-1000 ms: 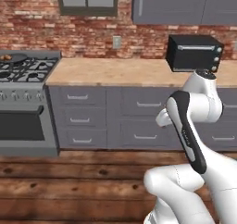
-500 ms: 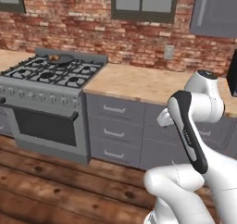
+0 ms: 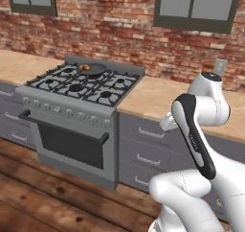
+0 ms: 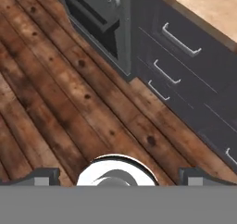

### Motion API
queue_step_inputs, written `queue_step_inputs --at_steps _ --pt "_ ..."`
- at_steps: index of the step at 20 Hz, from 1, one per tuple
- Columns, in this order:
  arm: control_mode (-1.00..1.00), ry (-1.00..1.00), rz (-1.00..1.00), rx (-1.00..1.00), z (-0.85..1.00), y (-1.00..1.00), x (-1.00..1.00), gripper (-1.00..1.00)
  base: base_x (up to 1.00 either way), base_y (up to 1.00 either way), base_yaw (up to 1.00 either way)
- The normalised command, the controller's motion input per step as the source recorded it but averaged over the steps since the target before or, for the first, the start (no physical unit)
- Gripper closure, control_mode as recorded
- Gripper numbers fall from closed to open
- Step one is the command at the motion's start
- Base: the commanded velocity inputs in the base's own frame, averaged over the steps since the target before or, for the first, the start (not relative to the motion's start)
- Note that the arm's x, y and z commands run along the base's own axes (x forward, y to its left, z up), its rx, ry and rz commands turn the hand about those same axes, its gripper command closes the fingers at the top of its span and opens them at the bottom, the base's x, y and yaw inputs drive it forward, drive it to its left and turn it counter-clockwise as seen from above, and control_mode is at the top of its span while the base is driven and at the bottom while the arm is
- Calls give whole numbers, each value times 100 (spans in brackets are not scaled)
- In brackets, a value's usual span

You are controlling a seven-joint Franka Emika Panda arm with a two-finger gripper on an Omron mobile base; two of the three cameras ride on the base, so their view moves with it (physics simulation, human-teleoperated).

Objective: Take the chicken drumsticks from the pan and place one on each plate on the dining counter.

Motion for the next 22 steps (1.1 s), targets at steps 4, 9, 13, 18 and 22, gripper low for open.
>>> queue_step_inputs --at_steps 4,9,13,18,22 --pt "100 0 0 0 0 0 0 -100 80 70 -27" --pt "100 0 0 0 0 0 0 -100 64 73 -38" --pt "100 0 0 0 0 0 0 -100 44 77 -41" --pt "100 0 0 0 0 0 0 -100 62 67 -52" --pt "100 0 0 0 0 0 0 -100 56 70 -50"
